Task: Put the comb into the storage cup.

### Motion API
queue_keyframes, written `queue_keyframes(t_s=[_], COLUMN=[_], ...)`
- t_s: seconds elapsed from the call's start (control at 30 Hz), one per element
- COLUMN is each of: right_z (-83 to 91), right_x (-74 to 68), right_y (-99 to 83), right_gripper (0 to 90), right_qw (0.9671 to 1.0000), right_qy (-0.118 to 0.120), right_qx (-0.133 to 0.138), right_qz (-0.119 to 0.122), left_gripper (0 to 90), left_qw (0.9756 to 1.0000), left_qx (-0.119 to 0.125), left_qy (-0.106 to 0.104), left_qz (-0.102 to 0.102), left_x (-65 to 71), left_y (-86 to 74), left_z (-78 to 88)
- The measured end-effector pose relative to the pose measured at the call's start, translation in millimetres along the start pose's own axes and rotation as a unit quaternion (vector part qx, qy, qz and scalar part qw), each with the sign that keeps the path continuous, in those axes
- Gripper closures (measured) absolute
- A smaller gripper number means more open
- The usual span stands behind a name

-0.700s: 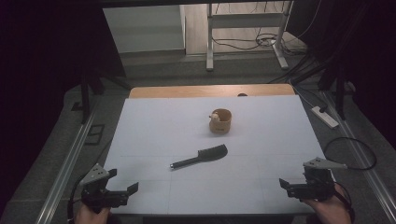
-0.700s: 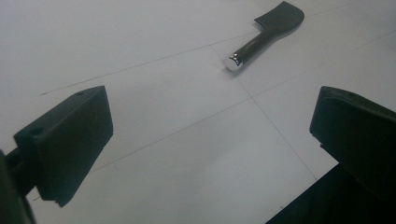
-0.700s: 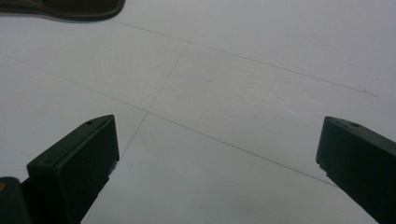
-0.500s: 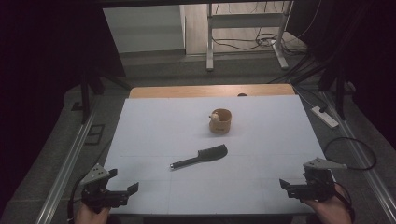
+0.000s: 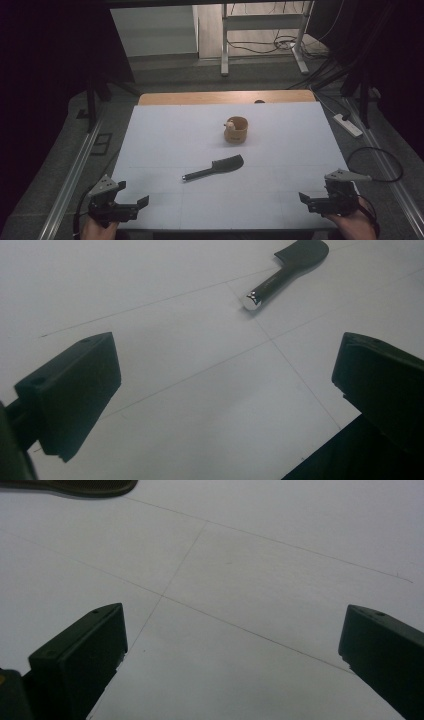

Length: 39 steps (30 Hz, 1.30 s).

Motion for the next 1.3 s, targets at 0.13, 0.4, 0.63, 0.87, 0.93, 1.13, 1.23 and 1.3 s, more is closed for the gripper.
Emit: queue_keyframes(t_s=[0.13,0.4,0.63,0.87,0.93,1.13,1.23,1.3], right_z=[0.1,-0.8,-0.4,-0.4,-0.5,-0.4,-0.1,0.1], right_x=[-0.5,-2.2,-2.6,-3.3,-3.8,-4.4,-4.0,-3.9], right_y=[0.0,-0.8,-0.6,-0.7,-0.9,-1.0,-0.8,-0.6], right_gripper=[0.0,0.0,0.0,0.0,0.0,0.0,0.0,0.0], right_qw=[1.0,0.9999,0.9999,0.9998,0.9998,0.9997,0.9997,0.9997], right_qy=[0.0,0.002,0.0,0.0,0.001,-0.003,-0.005,-0.005], right_qx=[0.001,-0.004,-0.001,0.0,-0.001,0.0,0.002,0.003], right_qz=[0.002,0.01,0.015,0.018,0.02,0.025,0.024,0.024], left_gripper=[0.0,0.0,0.0,0.0,0.0,0.0,0.0,0.0], left_qw=[1.0,0.9999,0.9993,0.999,0.9989,0.9986,0.9983,0.9977], left_qx=[-0.003,-0.011,-0.018,-0.027,-0.03,-0.035,-0.04,-0.049], left_qy=[-0.002,-0.011,-0.025,-0.018,-0.015,-0.021,-0.028,-0.029], left_qz=[-0.001,-0.007,-0.022,-0.03,-0.031,-0.033,-0.032,-0.037], left_x=[0.3,4.2,8.7,7.4,7.0,7.7,9.0,10.0], left_y=[0.1,2.8,7.0,9.8,10.8,15.1,17.0,19.6], left_z=[-0.7,-3.2,-8.5,-13.3,-14.2,-20.2,-23.6,-27.2])
Point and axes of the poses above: each handheld gripper's, and its own axes: z roughly backward along the jaws, y roughly out of its top, x roughly to its right, the point moved 9 cm from there along -z, roughly forward along the jaws, and after that the axes turned 10 degrees about -z, right-handed, at the moved point
